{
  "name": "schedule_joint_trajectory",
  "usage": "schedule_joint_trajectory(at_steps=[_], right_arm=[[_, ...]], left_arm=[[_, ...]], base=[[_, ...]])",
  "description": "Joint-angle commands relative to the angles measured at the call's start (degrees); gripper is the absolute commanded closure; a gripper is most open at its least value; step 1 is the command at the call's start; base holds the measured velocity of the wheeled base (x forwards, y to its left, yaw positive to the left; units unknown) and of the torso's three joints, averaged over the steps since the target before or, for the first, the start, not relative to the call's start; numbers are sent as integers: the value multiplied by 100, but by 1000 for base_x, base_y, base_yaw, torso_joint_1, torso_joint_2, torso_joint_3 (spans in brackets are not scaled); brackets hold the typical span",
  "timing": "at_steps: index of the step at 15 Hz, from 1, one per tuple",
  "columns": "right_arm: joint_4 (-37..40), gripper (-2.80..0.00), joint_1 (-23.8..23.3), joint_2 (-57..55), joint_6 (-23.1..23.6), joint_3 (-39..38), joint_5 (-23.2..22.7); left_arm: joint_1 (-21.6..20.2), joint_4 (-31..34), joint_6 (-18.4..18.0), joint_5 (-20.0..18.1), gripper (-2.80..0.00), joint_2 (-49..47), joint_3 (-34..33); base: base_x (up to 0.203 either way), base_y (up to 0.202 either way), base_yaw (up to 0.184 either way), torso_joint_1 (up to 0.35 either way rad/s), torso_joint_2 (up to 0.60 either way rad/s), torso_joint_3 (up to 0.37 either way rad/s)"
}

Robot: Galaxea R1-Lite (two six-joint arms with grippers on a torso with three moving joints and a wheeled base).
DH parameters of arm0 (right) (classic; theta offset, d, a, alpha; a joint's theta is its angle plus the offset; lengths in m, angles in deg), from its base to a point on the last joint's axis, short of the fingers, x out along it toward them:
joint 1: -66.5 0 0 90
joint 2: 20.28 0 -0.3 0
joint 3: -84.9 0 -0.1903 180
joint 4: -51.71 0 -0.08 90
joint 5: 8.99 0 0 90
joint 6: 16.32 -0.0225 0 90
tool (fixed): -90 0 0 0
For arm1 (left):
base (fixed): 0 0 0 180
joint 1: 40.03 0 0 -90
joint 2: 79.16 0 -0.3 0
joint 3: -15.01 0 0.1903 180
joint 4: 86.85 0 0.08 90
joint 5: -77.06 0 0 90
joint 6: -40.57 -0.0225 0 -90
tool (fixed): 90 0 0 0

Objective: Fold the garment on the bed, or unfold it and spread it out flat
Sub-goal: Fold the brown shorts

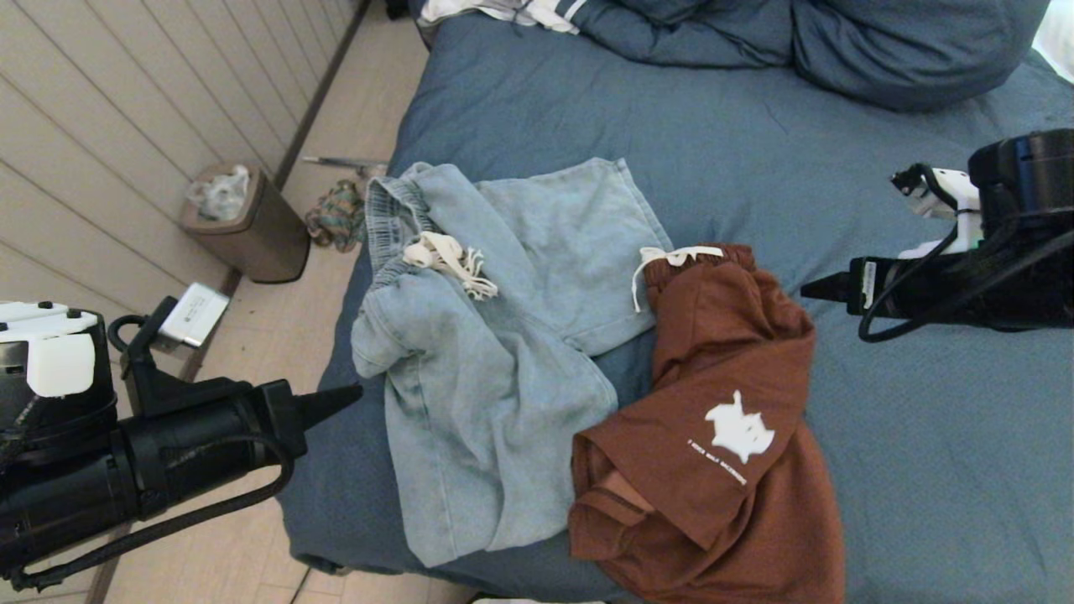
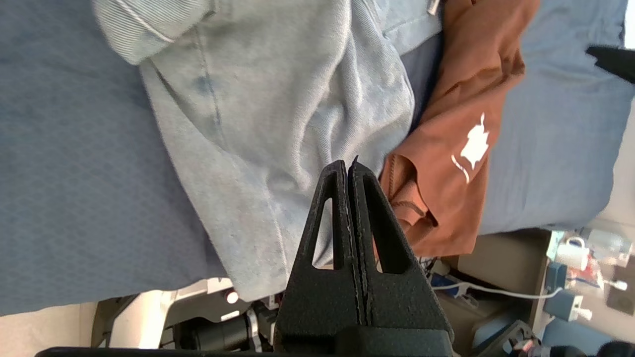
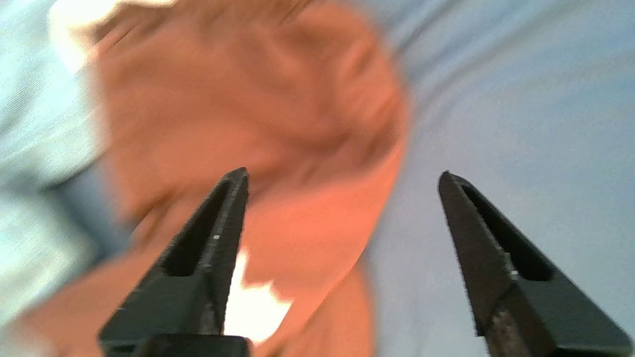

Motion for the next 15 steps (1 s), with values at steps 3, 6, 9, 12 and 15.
schedule_joint_trajectory(at_steps=[3, 6, 9, 12, 15], right_arm=[[999, 0, 1076, 837, -408, -1056, -186], [1153, 0, 1748, 953, -305, -1579, -184], [1125, 0, 2369, 771, -214, -1836, 106], [1112, 0, 2789, 623, -217, -1985, 393], [763, -280, 3135, 407, -60, -2314, 622]], left_arm=[[78, -23, 19, 0, 0, -49, -28], [72, -23, 19, 0, 0, -40, -28], [78, -23, 19, -9, 0, -40, -56], [78, -23, 19, -17, 0, -40, -63], [78, -23, 40, -26, 0, -49, -66]], base=[[0, 0, 0, 0, 0, 0], [0, 0, 0, 0, 0, 0], [0, 0, 0, 0, 0, 0], [0, 0, 0, 0, 0, 0], [0, 0, 0, 0, 0, 0]])
